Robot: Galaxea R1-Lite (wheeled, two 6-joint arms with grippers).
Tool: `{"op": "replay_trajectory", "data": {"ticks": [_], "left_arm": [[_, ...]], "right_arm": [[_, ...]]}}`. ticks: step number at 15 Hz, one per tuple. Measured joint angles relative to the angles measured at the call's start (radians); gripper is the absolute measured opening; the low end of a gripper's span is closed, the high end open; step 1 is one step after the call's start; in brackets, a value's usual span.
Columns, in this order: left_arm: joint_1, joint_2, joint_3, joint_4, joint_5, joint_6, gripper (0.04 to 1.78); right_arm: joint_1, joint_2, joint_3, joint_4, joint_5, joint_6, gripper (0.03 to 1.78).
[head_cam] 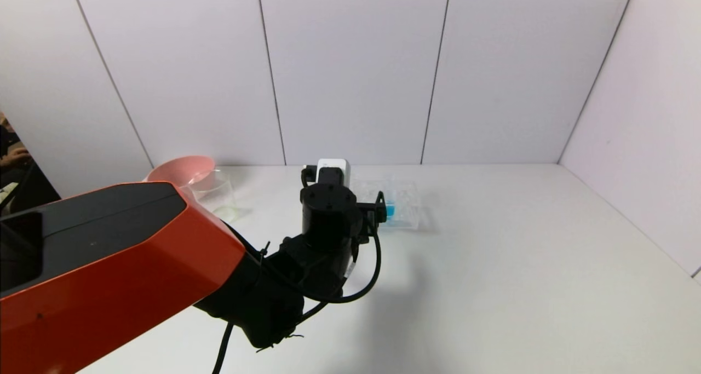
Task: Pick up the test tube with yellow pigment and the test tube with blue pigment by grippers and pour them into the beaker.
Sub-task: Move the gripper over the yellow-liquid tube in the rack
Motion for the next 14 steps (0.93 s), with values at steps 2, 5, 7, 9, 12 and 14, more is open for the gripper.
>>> {"op": "replay_trajectory", "data": {"ticks": [2,5,7,9,12,14], "left_arm": [[0.026,0.037,-0.03,0.0,-0.001,0.002,1.76],[0.046,0.084,-0.08,0.011,-0.004,0.005,1.76],[0.058,0.117,-0.116,0.015,-0.011,0.006,1.76],[0.071,0.145,-0.143,0.016,-0.015,0.006,1.76],[0.1,0.174,-0.18,0.019,-0.022,0.009,1.76],[0.117,0.19,-0.205,0.024,-0.026,0.01,1.75]], "right_arm": [[0.0,0.0,0.0,0.0,0.0,0.0,1.77],[0.0,0.0,0.0,0.0,0.0,0.0,1.77],[0.0,0.0,0.0,0.0,0.0,0.0,1.77],[0.0,0.0,0.0,0.0,0.0,0.0,1.77],[0.0,0.0,0.0,0.0,0.0,0.0,1.77],[0.0,0.0,0.0,0.0,0.0,0.0,1.77]]}}
